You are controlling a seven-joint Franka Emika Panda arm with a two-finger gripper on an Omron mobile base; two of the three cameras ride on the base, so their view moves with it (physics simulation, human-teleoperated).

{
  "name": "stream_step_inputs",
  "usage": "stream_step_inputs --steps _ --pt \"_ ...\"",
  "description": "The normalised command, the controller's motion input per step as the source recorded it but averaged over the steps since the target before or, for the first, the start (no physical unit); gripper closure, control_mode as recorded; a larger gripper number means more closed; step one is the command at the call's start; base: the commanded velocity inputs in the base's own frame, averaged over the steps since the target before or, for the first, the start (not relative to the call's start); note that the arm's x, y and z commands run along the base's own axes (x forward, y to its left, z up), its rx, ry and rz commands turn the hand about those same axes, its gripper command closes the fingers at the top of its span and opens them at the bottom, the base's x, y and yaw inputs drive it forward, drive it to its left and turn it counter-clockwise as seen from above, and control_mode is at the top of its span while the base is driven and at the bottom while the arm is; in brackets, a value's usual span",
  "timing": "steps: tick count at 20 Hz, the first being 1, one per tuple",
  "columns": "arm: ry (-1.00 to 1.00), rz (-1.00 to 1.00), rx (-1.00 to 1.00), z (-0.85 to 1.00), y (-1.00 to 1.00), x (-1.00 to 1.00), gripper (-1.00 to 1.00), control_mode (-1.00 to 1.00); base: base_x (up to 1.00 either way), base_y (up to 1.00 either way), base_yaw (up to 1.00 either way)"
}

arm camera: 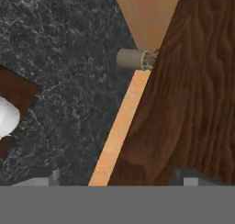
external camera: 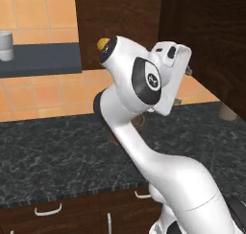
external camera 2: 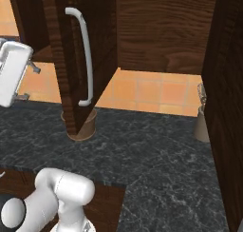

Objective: Open the cabinet, pick up the bread from the cabinet and place it in the basket. Then move the basket to the dining counter.

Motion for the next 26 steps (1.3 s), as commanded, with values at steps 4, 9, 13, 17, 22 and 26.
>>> stream_step_inputs --steps 4,9,13,17,22,26 --pt "0.00 0.00 0.71 -0.94 0.83 0.50 -1.00 -1.00 0.00 0.00 0.00" --pt "-0.22 0.00 0.68 -0.61 0.01 0.37 -1.00 -1.00 0.00 0.00 0.00" --pt "-0.44 -0.01 0.41 -0.23 -0.06 0.56 -1.00 -1.00 0.00 0.00 0.00" --pt "-0.16 0.00 0.42 0.03 0.06 0.55 -1.00 -1.00 0.00 0.00 0.00" --pt "-0.19 0.04 0.34 0.49 0.00 0.58 -1.00 -1.00 0.00 0.00 0.00" --pt "-0.31 0.14 0.21 0.83 0.00 0.52 -1.00 -1.00 0.00 0.00 0.00"
